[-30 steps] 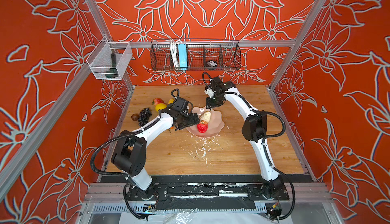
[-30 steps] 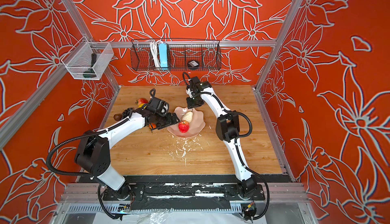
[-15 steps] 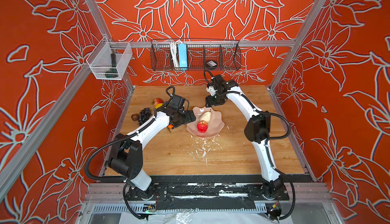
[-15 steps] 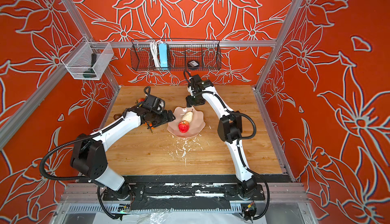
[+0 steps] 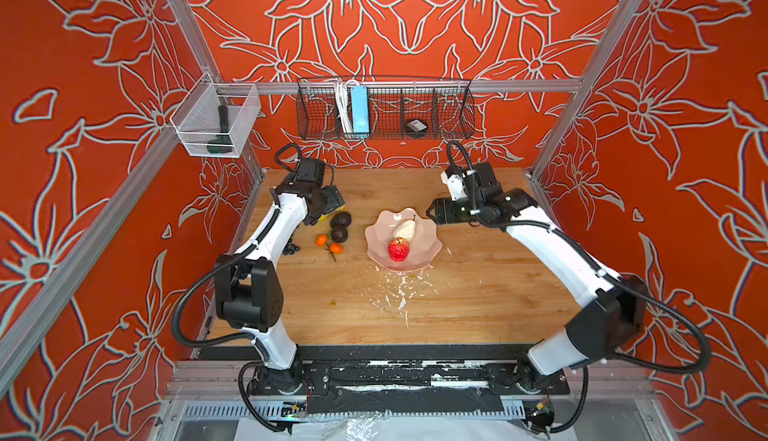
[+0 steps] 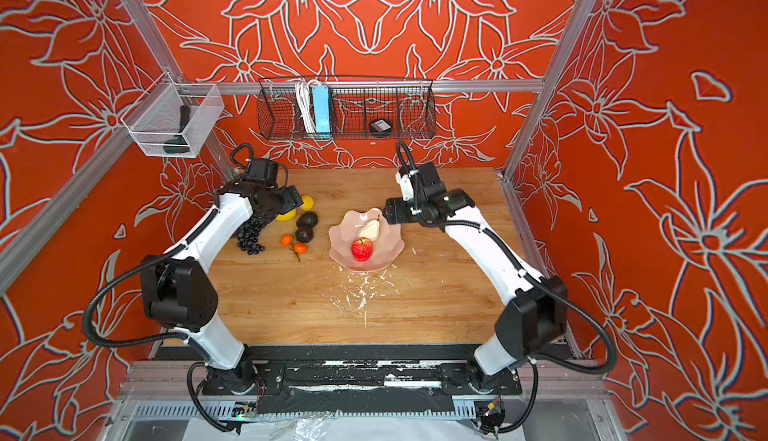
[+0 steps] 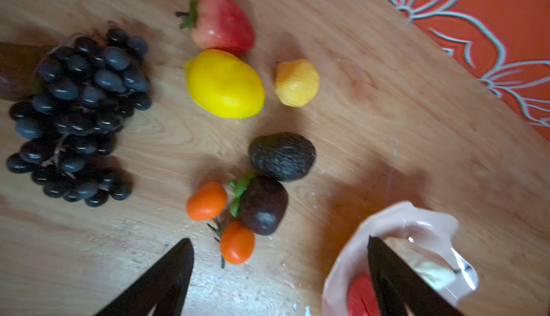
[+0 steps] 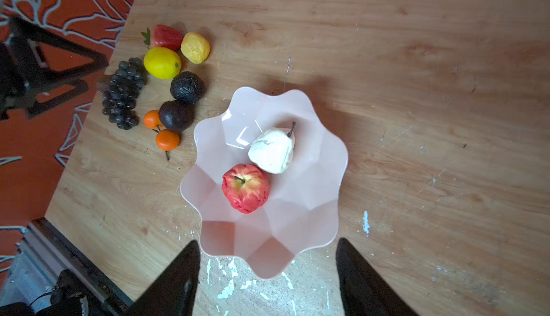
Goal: Place and organize the fake fruits in the fruit bowl
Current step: 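Withdraw right gripper while left gripper moves over the yellow lemon, then close the left gripper on the yellow lemon and lift it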
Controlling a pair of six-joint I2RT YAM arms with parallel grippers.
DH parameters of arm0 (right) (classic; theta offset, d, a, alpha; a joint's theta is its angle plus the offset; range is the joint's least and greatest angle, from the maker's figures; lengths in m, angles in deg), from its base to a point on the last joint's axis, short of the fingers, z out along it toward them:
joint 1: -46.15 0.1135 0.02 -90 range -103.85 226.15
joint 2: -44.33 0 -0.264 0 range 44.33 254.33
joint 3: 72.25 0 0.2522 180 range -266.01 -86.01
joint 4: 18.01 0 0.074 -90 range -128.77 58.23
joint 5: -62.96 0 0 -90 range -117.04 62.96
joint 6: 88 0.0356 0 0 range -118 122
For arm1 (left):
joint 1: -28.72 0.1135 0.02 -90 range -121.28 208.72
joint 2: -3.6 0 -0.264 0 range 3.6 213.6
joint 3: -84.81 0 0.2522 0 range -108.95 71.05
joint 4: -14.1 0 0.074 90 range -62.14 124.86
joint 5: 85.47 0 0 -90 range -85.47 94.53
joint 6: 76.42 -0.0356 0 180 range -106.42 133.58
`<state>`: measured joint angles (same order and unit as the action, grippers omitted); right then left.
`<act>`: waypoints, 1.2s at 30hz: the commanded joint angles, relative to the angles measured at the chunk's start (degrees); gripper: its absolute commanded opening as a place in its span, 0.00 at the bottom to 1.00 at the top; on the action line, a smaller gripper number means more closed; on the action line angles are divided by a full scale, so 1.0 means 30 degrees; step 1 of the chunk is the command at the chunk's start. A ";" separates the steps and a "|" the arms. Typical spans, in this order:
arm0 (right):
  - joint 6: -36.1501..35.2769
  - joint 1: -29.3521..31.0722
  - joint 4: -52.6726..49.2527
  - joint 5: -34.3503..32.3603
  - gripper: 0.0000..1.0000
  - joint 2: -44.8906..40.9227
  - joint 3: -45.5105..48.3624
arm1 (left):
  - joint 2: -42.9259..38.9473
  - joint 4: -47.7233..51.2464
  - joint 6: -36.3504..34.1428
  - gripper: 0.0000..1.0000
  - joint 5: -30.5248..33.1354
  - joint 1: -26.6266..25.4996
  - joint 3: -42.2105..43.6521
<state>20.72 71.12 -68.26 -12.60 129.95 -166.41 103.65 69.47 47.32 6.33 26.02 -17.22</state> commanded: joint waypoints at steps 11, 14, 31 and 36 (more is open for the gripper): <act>0.0913 -0.0004 0.3820 0.1080 0.80 -0.5586 0.7105 | 0.4867 -0.0578 0.2964 0.98 -0.1865 0.1938 -0.2067; 0.0901 -0.0022 0.4155 0.1353 0.80 -0.6145 0.8215 | 0.5903 -0.0532 0.3219 0.98 -0.1712 0.2099 -0.3043; 0.1084 -0.0007 0.4617 0.1787 0.80 -0.6070 0.9215 | 1.0255 0.2880 0.4207 0.98 0.0091 0.2430 -0.8999; 0.1113 -0.0004 0.4638 0.1780 0.80 -0.5903 0.9248 | 1.0729 0.3289 0.4363 0.98 0.0318 0.2449 -0.9312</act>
<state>23.59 71.12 -55.06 -7.66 111.77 -139.20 134.58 75.30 59.08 5.19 32.95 -43.80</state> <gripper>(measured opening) 0.803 0.984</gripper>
